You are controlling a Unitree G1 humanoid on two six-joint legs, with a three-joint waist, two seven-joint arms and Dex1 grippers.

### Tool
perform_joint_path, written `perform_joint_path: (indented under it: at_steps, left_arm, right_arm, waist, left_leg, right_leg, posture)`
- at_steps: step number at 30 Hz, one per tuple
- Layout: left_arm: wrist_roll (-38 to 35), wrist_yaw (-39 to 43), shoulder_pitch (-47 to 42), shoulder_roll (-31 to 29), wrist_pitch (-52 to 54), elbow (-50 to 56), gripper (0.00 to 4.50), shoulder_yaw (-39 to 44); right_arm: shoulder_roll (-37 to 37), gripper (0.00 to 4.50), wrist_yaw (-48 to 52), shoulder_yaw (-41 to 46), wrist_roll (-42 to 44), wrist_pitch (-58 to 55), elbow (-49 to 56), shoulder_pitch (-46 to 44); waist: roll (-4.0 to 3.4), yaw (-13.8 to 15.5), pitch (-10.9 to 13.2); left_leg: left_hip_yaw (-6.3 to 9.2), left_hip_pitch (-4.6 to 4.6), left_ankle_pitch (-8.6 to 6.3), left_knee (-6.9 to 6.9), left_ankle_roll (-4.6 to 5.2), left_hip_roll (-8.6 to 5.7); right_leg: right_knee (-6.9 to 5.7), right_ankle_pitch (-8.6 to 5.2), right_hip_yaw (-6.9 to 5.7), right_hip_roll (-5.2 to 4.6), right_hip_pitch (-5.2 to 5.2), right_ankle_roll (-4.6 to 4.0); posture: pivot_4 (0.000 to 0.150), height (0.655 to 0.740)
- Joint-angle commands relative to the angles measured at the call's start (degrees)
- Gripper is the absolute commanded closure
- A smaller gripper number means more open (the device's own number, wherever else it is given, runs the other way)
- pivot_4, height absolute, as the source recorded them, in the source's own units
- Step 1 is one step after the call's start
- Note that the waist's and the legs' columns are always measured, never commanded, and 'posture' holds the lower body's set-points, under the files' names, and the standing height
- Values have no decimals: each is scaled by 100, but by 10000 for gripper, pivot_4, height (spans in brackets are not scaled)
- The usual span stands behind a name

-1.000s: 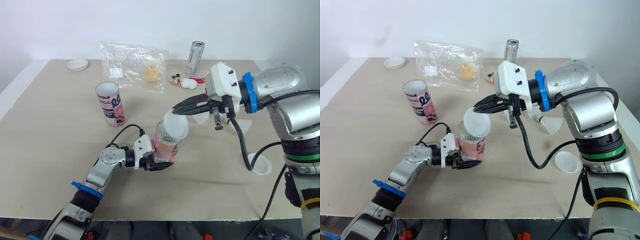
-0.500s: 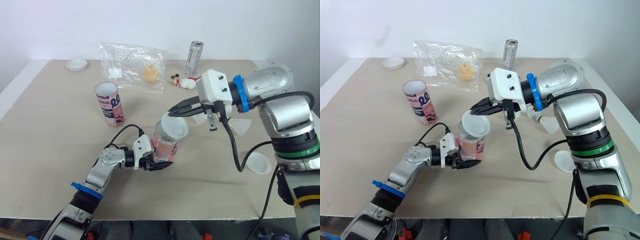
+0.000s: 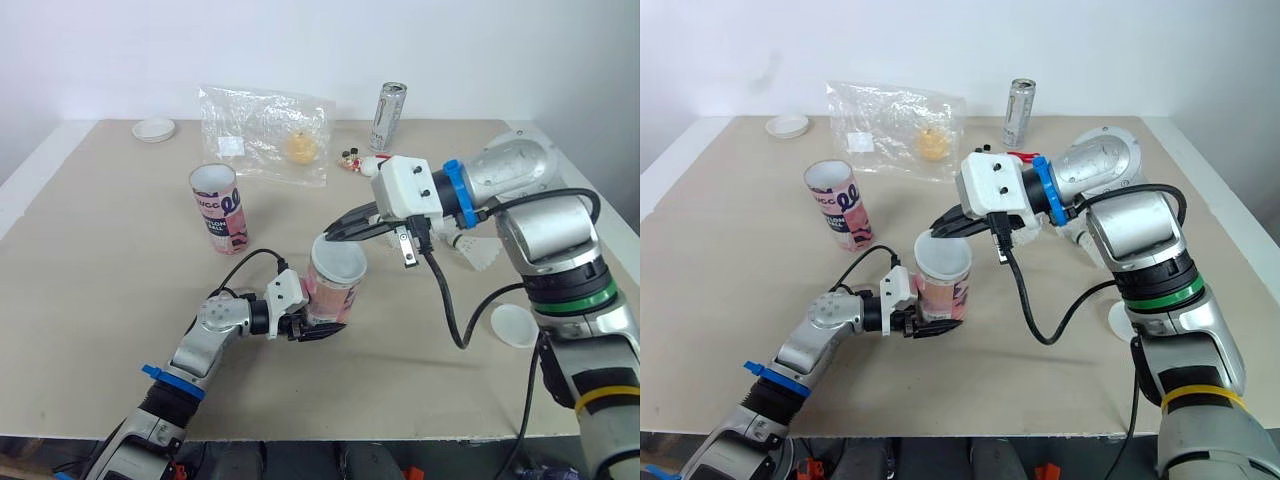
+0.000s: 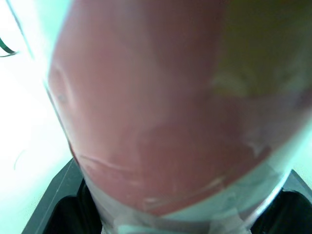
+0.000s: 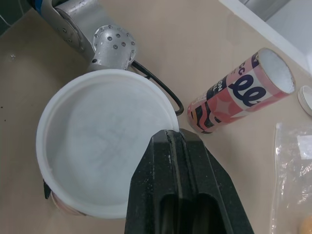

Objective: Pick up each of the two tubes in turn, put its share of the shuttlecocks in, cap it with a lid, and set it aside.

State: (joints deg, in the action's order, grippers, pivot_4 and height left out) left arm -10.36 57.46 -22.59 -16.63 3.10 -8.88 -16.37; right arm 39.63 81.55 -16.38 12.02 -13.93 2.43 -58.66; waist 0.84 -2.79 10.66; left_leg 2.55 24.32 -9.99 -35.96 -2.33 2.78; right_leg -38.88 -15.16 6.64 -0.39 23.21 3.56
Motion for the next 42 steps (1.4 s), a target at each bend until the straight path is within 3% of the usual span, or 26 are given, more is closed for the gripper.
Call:
perform_joint_path:
  at_steps: [1,29,30,32,36,42]
  left_arm:
    - [131,-195,116,-103,190,-200,14063,61]
    - [78,-287,123,-106,356,-165,14063,122]
    - [76,-290,122,-103,362,-165,14063,124]
    - [75,-296,120,-99,370,-168,14063,126]
    - [58,-293,126,-111,382,-162,14063,132]
    - [53,-283,112,-107,385,-181,14063,133]
  right_arm:
    - [7,44818,111,-17,-116,229,-67,-223]
    - [-8,44818,602,-276,-483,617,-331,-429]
    - [-2,39920,622,-285,-478,583,-330,-429]
    - [1,34797,631,-289,-471,557,-331,-426]
    - [-14,16760,552,-210,-437,551,-320,-412]
    - [-1,16760,305,240,-22,-96,-454,-598]
  waist:
    - [0,0,0]
    - [0,-4,0]
    - [0,-4,0]
    - [0,-3,0]
    - [1,-4,-1]
    - [2,-5,0]
  left_leg:
    - [0,0,0,0,0,0]
    - [0,0,0,1,-1,0]
    - [0,0,0,1,-1,0]
    - [0,0,0,2,-1,0]
    - [0,-2,0,4,-1,0]
    - [0,-3,1,6,-1,0]
  right_leg:
    - [0,0,0,0,0,0]
    - [0,0,0,0,2,-2]
    - [0,0,0,0,2,-2]
    - [0,-1,0,0,2,-3]
    - [0,-1,0,0,2,-4]
    - [0,1,0,0,5,-6]
  posture:
    - [1500,7400]
    - [1500,7400]
    - [1500,7400]
    - [1500,7400]
    - [1500,7400]
    - [1500,7400]
